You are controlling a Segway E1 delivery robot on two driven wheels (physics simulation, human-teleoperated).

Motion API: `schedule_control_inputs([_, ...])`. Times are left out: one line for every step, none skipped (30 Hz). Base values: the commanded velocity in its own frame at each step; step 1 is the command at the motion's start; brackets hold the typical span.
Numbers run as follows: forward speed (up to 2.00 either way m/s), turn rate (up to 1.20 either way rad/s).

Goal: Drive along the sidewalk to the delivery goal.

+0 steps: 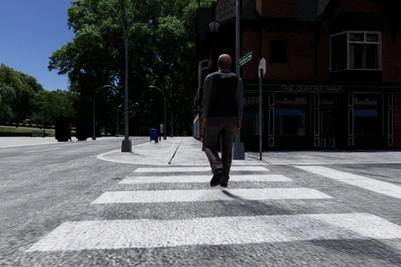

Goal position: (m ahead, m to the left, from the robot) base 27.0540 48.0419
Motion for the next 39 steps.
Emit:
schedule_control_inputs([1.03,0.00])
schedule_control_inputs([1.03,0.00])
schedule_control_inputs([1.04,0.00])
schedule_control_inputs([1.04,0.00])
schedule_control_inputs([1.04,0.00])
schedule_control_inputs([1.04,0.00])
schedule_control_inputs([0.98,0.00])
schedule_control_inputs([0.93,0.00])
schedule_control_inputs([0.92,0.00])
schedule_control_inputs([0.91,0.00])
schedule_control_inputs([0.91,0.00])
schedule_control_inputs([0.88,0.00])
schedule_control_inputs([0.87,0.00])
schedule_control_inputs([0.87,0.00])
schedule_control_inputs([0.87,0.00])
schedule_control_inputs([0.86,0.00])
schedule_control_inputs([0.86,0.00])
schedule_control_inputs([0.86,0.00])
schedule_control_inputs([0.86,0.00])
schedule_control_inputs([0.86,0.00])
schedule_control_inputs([0.85,0.00])
schedule_control_inputs([0.85,0.00])
schedule_control_inputs([0.85,0.00])
schedule_control_inputs([0.85,0.00])
schedule_control_inputs([0.85,0.00])
schedule_control_inputs([0.85,0.00])
schedule_control_inputs([0.84,0.00])
schedule_control_inputs([0.84,0.00])
schedule_control_inputs([0.84,0.00])
schedule_control_inputs([0.84,0.00])
schedule_control_inputs([0.84,0.00])
schedule_control_inputs([0.84,0.00])
schedule_control_inputs([0.84,0.00])
schedule_control_inputs([0.84,0.00])
schedule_control_inputs([0.84,0.00])
schedule_control_inputs([0.84,0.00])
schedule_control_inputs([0.84,0.00])
schedule_control_inputs([0.84,0.00])
schedule_control_inputs([0.84,0.00])
